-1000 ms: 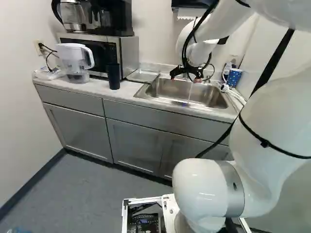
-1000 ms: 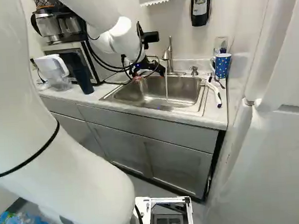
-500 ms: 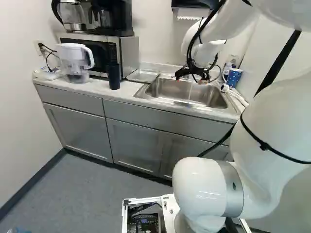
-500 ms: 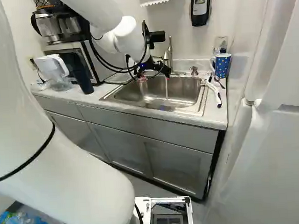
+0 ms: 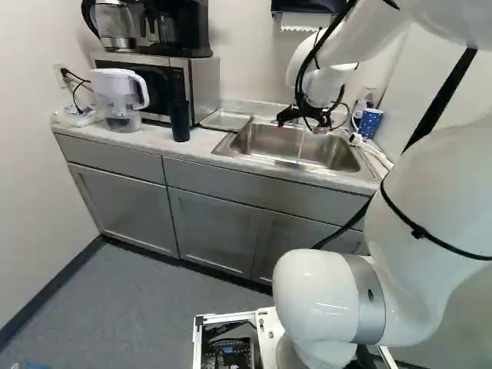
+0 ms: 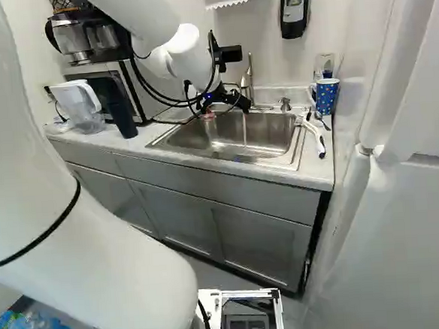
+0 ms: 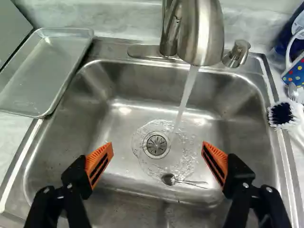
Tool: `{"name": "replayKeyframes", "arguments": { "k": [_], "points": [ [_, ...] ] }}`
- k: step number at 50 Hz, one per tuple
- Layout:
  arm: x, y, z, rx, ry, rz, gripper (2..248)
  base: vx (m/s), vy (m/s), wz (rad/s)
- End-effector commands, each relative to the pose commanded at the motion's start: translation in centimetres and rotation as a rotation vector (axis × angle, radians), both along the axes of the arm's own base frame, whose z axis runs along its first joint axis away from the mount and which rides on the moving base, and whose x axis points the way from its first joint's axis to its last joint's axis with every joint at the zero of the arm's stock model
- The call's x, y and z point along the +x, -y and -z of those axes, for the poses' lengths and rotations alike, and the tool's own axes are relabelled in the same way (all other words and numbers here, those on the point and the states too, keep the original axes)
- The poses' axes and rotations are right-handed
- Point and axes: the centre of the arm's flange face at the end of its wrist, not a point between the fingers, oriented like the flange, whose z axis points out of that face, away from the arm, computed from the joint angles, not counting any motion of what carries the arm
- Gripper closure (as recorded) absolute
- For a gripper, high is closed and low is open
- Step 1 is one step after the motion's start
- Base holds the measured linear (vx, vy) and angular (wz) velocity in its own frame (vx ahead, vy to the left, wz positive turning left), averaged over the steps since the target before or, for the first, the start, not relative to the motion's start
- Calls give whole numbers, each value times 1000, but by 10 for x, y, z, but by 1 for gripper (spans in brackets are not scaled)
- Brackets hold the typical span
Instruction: Rinse the cup and place it in the tray
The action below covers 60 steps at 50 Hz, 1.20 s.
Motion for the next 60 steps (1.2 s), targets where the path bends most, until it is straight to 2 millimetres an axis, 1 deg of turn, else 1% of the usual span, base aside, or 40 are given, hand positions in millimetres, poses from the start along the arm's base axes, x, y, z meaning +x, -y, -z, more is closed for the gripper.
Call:
{"name": "replayKeyframes", "arguments": {
  "k": [60],
  "points": [
    [-4, -94, 1, 0, 3, -207, 3, 0, 0, 0]
  ]
}}
